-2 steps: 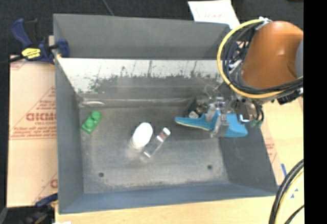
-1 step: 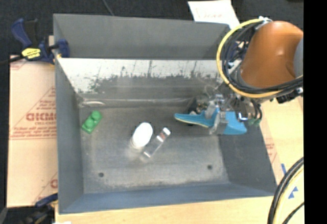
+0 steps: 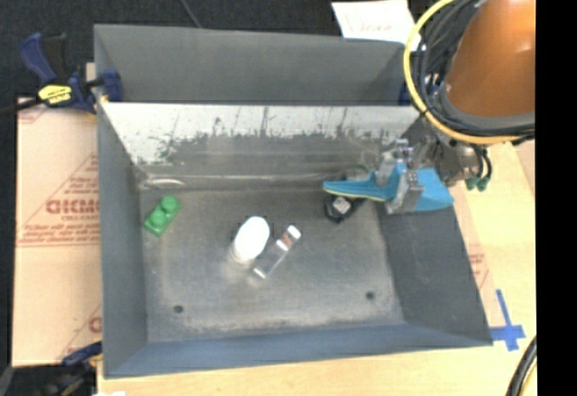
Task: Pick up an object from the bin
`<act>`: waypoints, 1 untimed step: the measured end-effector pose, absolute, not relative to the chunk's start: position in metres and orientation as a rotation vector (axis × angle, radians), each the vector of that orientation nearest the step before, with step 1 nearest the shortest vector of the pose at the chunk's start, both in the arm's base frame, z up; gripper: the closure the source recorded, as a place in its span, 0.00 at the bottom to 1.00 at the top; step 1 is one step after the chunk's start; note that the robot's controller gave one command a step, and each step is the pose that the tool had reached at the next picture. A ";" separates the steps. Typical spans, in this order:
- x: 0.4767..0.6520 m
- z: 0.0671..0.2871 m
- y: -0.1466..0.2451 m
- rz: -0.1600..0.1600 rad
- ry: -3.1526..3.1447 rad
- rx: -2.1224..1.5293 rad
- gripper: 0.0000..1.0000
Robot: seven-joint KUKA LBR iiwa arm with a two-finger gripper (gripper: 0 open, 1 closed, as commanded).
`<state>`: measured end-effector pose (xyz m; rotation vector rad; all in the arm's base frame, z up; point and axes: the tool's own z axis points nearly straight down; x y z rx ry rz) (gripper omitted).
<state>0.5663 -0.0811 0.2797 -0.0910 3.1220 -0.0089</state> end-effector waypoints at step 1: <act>0.543 0.190 -0.073 -0.002 3.128 0.067 1.00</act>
Offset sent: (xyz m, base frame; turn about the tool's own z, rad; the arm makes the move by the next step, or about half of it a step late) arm -0.0555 0.0226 -0.0399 0.0058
